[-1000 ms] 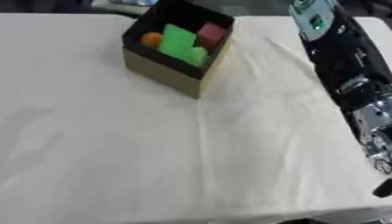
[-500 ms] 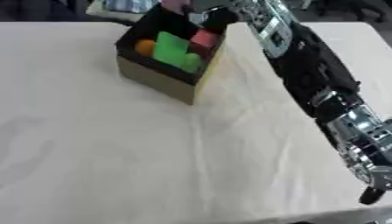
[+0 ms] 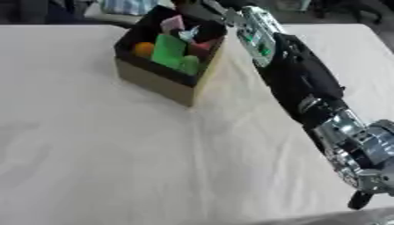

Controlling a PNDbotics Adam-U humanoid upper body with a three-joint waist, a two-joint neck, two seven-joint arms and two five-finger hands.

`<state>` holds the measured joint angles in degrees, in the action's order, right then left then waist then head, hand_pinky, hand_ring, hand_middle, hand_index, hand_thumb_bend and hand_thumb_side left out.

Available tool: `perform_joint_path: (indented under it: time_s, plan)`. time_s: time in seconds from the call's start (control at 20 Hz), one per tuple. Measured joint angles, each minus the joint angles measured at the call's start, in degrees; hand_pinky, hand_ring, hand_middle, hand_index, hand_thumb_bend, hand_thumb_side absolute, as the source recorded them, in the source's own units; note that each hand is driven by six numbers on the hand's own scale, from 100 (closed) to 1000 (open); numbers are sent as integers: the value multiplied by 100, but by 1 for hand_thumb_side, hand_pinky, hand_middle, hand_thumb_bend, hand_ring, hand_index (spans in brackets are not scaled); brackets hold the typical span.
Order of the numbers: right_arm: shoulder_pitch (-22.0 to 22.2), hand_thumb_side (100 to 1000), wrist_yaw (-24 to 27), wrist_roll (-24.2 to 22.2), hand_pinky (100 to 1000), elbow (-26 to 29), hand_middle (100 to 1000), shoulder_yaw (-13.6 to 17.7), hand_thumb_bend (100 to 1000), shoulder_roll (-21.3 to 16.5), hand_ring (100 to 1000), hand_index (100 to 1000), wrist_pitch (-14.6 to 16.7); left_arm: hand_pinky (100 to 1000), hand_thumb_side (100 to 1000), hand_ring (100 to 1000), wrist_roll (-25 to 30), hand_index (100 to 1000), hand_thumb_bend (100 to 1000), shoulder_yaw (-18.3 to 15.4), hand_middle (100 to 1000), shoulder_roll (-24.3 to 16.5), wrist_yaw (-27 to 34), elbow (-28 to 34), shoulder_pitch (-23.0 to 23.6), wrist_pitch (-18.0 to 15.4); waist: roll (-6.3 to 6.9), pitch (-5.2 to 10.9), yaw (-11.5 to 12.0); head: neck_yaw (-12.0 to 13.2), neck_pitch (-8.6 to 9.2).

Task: Pick up objects on the table and place them in the box.

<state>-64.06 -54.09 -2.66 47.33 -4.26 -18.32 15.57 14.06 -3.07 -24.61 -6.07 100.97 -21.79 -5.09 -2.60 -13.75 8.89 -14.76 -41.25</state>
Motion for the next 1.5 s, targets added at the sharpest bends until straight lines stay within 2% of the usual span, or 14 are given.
perform_joint_path:
  time_s: [0.15,0.25,0.4,0.55,0.6,0.8,1.0,1.2,1.5]
  plan:
    - [-17,515,137,211,726,77,827,60,329,-15,761,966,-54,832,681,676,-1,775,339,-1,584,0,0,-16,7,1,0,0,-45,6,1]
    - [-48,464,453,277,723,309,819,67,296,-101,757,961,-17,832,681,677,-6,774,338,-4,584,0,0,-31,14,3,0,0,-108,29,1]
    - [-44,409,1154,298,712,913,798,21,243,-380,743,943,30,832,681,679,-50,773,327,-25,586,-1,0,-34,28,15,0,0,-241,127,1]
    - [115,357,2017,340,693,1710,763,-5,148,-733,718,895,-53,832,681,681,-145,771,312,-72,587,-8,0,-50,66,36,-1,12,-424,260,-1]
    - [217,352,2324,365,686,1968,752,-4,112,-860,711,881,-112,832,679,681,-184,769,304,-79,588,-12,0,-60,67,42,-1,29,-485,304,-2]
    - [724,350,3519,508,668,2935,726,12,100,-1303,691,848,-374,833,680,686,-384,762,251,-122,588,-55,57,-71,100,93,-1,64,-716,492,-12]
    - [1371,382,4388,686,666,3654,722,117,100,-1543,694,842,-554,834,681,691,-625,758,214,-149,592,-54,184,-114,125,154,0,101,-881,692,-74]
    - [2050,420,4900,794,666,4164,724,324,100,-1561,699,837,-630,836,677,699,-831,756,185,-158,599,-47,282,-137,177,191,1,143,-954,863,-135]
    - [2986,476,5283,780,664,4610,723,629,100,-1096,700,833,-624,841,679,708,-1186,752,162,-203,605,66,445,-138,330,234,2,200,-1017,1122,-221]
